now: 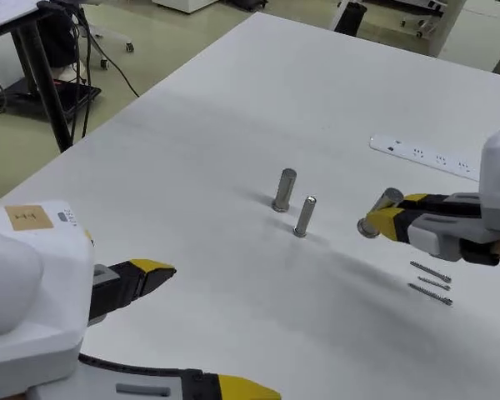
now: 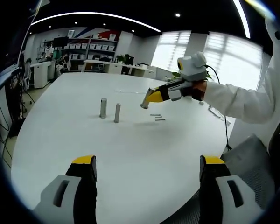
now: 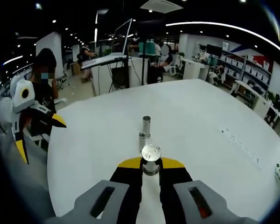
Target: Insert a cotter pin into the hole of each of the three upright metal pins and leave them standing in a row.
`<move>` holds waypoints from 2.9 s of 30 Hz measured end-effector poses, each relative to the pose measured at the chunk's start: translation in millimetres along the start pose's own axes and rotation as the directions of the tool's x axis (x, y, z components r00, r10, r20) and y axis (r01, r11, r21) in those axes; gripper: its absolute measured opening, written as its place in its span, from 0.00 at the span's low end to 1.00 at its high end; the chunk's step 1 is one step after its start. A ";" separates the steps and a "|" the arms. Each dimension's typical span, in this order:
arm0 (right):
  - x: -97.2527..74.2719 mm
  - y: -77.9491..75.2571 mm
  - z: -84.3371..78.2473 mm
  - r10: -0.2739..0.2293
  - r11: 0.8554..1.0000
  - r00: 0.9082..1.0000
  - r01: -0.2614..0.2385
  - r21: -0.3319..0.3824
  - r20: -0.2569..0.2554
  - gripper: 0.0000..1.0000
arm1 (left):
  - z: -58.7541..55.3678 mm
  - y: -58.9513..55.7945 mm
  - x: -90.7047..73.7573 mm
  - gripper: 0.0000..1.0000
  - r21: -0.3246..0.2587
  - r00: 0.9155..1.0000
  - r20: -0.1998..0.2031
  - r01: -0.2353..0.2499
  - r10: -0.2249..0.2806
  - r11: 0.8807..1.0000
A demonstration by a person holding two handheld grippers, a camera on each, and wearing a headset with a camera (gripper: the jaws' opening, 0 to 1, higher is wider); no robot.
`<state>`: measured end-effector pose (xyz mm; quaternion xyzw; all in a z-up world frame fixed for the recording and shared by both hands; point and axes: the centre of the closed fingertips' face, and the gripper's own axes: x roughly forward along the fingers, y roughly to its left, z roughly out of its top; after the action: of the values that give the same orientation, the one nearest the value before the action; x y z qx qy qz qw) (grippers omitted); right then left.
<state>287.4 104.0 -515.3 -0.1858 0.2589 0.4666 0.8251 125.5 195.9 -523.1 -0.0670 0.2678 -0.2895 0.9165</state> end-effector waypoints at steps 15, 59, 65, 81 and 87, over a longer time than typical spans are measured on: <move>0.0 55.0 -37.4 0.048 0.996 0.998 -0.046 0.080 -0.027 0.07 | -4.3 11.4 -6.0 0.91 0.023 0.999 -0.039 -0.023 0.024 0.999; 18.6 88.3 -68.3 0.106 0.994 0.989 -0.103 0.041 -0.104 0.08 | -4.8 23.5 -4.9 0.99 0.043 0.998 -0.055 -0.023 0.026 0.999; 18.9 87.1 -68.6 0.106 0.994 0.990 -0.102 0.043 -0.097 0.08 | -6.3 17.5 -3.8 0.99 0.050 0.998 -0.066 -0.003 0.007 0.999; 0.5 66.8 -58.3 0.106 0.994 0.994 -0.104 0.036 -0.041 0.30 | 1.4 13.1 -9.1 0.98 -0.015 1.000 -0.020 0.006 -0.007 1.000; -19.3 54.9 -58.8 0.123 0.991 0.992 -0.121 0.052 -0.024 0.30 | 0.2 14.5 -10.7 0.97 -0.008 1.000 -0.030 0.003 -0.003 1.000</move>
<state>216.6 86.0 -554.2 -0.1549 0.2924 0.5069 0.7959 125.5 213.9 -522.2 -0.0668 0.2826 -0.2908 0.9116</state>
